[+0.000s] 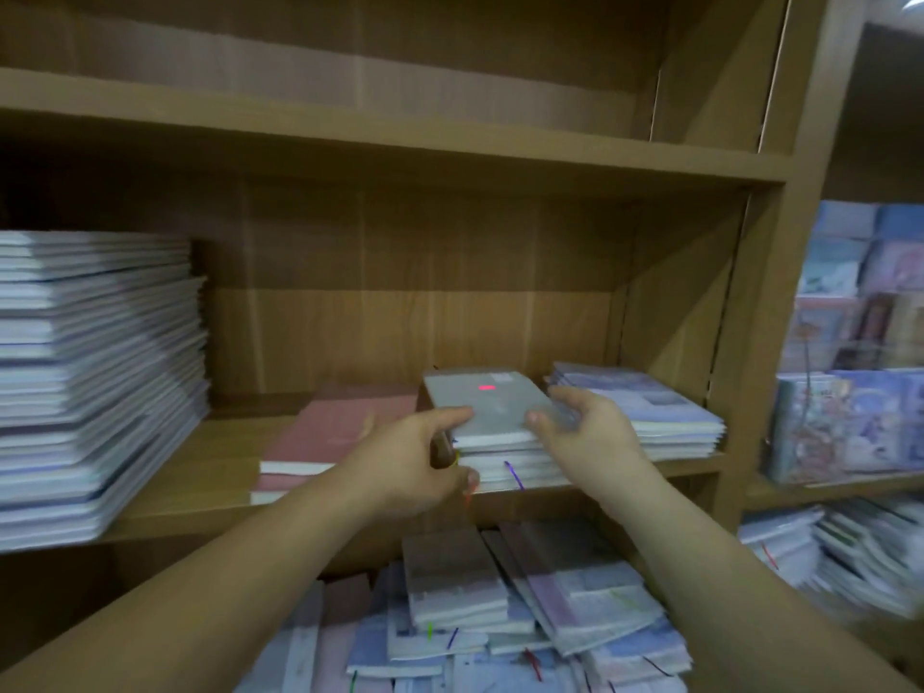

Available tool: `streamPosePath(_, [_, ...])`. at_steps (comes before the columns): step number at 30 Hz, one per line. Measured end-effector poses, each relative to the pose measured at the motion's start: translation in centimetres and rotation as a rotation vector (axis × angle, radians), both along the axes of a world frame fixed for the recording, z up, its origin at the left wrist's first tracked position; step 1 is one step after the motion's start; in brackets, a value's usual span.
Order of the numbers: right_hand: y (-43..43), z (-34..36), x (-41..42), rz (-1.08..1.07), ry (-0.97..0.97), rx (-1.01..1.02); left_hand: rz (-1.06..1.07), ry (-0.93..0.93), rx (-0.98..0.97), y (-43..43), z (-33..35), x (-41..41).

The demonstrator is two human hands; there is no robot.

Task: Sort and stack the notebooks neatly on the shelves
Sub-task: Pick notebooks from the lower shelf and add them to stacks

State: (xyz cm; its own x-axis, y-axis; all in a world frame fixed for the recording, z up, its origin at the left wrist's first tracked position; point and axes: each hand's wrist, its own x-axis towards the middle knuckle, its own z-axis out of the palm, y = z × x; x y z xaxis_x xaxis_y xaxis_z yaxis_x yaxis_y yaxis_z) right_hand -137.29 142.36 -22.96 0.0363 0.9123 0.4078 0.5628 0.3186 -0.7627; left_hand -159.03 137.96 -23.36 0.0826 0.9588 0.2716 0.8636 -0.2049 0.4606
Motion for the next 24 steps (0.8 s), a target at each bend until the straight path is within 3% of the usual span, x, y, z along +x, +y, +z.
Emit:
streamPosePath(2, [-0.6,0.4,0.1,0.049,-0.164,0.142,0.005,0.075,0.036,-0.6,-0.1,0.2])
streamPosePath(5, [-1.6,0.1,0.7,0.234,-0.477,0.09,0.0,0.076,0.115,-0.7,-0.7,1.2])
streamPosePath(7, [-1.4,-0.9,1.8,0.21,-0.616,0.134,-0.002,0.069,0.173,-0.5,-1.1,2.2])
streamPosePath(10, [-0.8,-1.2,3.3,0.127,-0.636,0.275,-0.03,0.073,0.223,0.2,-1.9,3.2])
streamPosePath(15, [-0.2,-1.8,4.1,0.005,-0.753,0.365,-0.05,-0.033,0.147,1.4,-1.7,4.6])
streamPosePath(24, [1.1,-4.1,3.0,-0.082,-0.664,0.481,0.066,-0.375,0.229,2.5,-3.0,6.3])
